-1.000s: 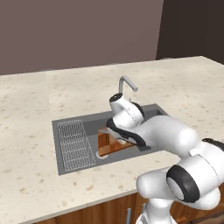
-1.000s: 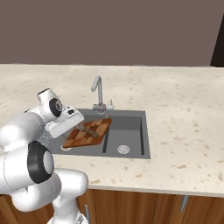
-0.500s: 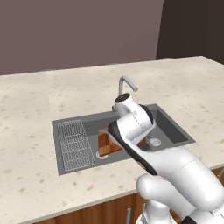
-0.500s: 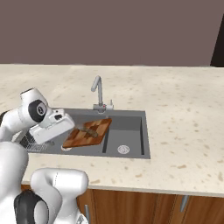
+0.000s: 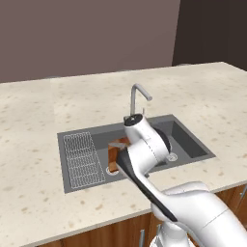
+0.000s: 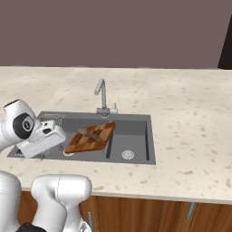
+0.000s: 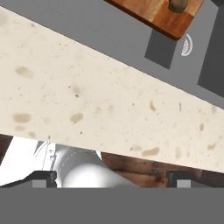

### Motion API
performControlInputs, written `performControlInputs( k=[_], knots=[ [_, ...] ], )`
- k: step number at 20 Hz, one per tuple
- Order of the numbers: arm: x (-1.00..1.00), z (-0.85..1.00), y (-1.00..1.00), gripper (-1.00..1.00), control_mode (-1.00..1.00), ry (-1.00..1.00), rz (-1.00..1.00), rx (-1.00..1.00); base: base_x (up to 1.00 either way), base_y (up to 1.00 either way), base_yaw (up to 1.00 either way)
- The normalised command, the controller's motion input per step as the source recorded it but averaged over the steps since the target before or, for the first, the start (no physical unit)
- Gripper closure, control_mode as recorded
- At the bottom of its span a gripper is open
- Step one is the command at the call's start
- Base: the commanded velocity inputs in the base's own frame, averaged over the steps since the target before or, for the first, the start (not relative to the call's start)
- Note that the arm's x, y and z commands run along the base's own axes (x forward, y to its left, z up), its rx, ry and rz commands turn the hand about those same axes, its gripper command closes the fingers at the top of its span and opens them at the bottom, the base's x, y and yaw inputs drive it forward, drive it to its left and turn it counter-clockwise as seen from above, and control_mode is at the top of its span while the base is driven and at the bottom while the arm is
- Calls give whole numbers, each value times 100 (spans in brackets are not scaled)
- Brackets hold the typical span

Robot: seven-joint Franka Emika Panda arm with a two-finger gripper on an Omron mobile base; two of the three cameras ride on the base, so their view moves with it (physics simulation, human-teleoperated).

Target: Move the cutting board and knife to the sink. Then move spray from the cabinet to the counter.

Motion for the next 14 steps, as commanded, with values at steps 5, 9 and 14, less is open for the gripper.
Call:
performControlInputs(
  k=[5, 9, 14],
  knots=[
    [-14, -9, 0, -100, -100, 0, 0, 0, 0, 0, 0],
    [-10, -8, 0, -100, 100, 0, 0, 0, -48, 28, 0],
    [0, 0, 0, -100, 100, 0, 0, 0, -72, 89, -2]
  ],
)
